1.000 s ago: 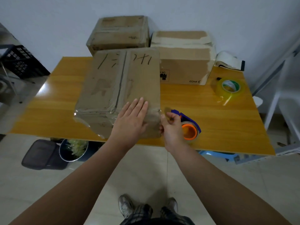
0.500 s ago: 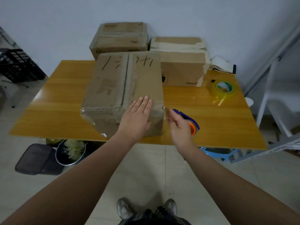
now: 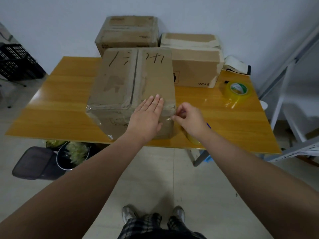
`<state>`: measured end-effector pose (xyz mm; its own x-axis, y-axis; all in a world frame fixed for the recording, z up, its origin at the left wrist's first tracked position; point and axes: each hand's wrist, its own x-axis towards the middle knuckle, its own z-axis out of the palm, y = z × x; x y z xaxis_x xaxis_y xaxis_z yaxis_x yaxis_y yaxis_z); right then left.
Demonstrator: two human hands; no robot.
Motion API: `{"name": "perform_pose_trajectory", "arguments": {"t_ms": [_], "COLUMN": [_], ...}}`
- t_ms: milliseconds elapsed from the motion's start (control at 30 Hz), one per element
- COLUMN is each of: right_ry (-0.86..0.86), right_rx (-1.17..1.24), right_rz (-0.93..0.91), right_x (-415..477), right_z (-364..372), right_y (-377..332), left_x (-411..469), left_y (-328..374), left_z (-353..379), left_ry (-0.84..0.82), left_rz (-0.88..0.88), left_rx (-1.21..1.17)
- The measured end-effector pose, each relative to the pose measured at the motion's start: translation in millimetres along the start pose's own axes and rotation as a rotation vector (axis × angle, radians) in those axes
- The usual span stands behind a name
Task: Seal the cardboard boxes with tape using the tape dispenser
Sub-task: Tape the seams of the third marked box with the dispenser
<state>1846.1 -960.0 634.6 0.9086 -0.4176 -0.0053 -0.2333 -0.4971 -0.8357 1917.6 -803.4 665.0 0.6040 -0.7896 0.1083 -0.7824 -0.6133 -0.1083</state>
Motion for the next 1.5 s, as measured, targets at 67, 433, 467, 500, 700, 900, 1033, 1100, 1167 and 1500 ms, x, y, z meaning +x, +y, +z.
{"name": "perform_pose_trajectory", "arguments": {"t_ms": [67,433,467,500,700,900,1033,1100,1167,1500], "right_ry": [-0.017,-0.055,-0.038,-0.025,-0.032,0.098,0.093,0.018,0.038,0.076], "right_rx": [-0.074,-0.126,-0.112,-0.098,-0.123,-0.176,-0.622,-0.757,-0.887,-1.099], "right_rz": [-0.024,-0.067,-0.078,-0.085,-0.134,-0.173,-0.276,-0.246,-0.237,-0.049], "right_x": [9,23,22,21,15,-1,-19,-25,-28,-27], "right_z": [2,-12,-14,-14,-3,-1,26,37,43,44], "right_y": [-2,-15,-16,-15,-13,-26,-31,-26,-20,-19], "left_x": [0,1,2,2,2,2,2,-1,-3,-41], "left_y": [0,-7,-7,-6,-7,-1,5,7,7,-49], "left_z": [1,6,6,7,8,8,12,17,21,33], "left_ry": [0.003,-0.021,-0.02,-0.018,-0.024,-0.032,-0.044,-0.034,0.013,0.126], "left_rz": [0.001,0.043,0.042,0.041,0.035,0.013,-0.002,-0.013,-0.024,-0.005], "left_rx": [-0.005,-0.037,-0.039,-0.043,-0.061,-0.064,0.056,0.136,0.167,0.147]}}
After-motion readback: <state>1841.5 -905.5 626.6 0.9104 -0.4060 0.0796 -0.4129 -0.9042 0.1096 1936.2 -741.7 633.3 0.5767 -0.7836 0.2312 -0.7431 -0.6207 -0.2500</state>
